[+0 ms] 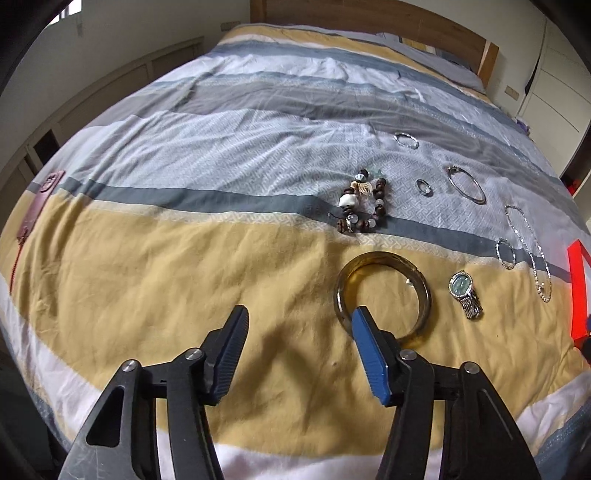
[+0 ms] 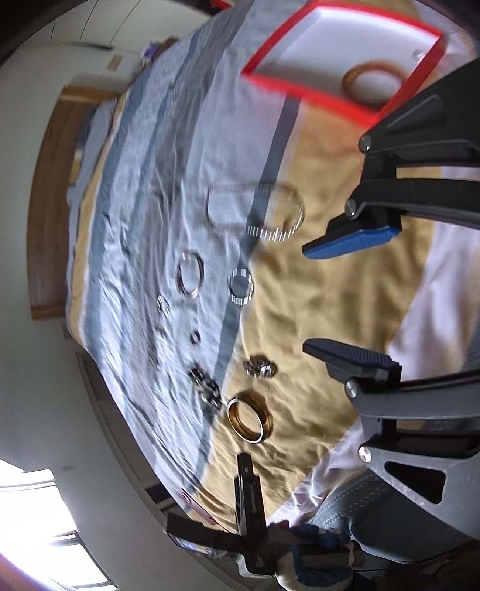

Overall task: Organize jewelry
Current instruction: 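Grasp the dark brown bangle with the left tool while the right tool grasps the watch, then carry the dark bangle and watch into the red box and release both, then withdraw both tools from the red box back toward the jewelry, then grasp the beaded bracelet with the left tool while the right tool grasps a twisted silver hoop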

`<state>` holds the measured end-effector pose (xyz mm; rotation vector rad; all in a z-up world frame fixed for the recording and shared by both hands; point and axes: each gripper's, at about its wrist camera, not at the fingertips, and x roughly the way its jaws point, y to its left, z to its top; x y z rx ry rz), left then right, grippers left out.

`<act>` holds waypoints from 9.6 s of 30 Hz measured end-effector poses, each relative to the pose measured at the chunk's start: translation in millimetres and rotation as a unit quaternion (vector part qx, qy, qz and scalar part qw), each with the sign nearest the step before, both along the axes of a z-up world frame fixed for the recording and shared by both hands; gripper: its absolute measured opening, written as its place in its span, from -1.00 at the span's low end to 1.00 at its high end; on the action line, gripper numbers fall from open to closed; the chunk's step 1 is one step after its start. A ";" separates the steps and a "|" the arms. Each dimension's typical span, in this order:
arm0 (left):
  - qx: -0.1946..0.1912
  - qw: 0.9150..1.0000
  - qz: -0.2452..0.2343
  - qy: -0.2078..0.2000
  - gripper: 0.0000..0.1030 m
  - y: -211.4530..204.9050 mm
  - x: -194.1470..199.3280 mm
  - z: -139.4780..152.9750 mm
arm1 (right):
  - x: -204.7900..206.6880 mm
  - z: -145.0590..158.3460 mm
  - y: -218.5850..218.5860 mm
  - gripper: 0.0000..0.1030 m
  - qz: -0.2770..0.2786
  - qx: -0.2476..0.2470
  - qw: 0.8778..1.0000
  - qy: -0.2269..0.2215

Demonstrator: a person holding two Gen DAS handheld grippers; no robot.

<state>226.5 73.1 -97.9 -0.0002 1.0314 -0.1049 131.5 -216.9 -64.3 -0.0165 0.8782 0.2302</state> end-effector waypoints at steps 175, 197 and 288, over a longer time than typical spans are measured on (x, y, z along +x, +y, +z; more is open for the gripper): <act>0.003 0.953 -0.288 -0.091 0.20 -352.3 -153.2 114.0 | -148.8 104.1 -273.0 -0.05 -0.197 -0.065 0.975 -0.077; -0.012 0.971 -0.140 -0.191 0.64 -133.7 -223.2 176.9 | -192.2 178.3 -98.9 -0.05 -0.133 -0.018 0.978 -0.157; -0.007 0.996 -0.066 -0.053 -0.73 -63.6 18.8 28.5 | 63.0 -18.6 14.7 -0.31 0.019 0.065 0.998 0.001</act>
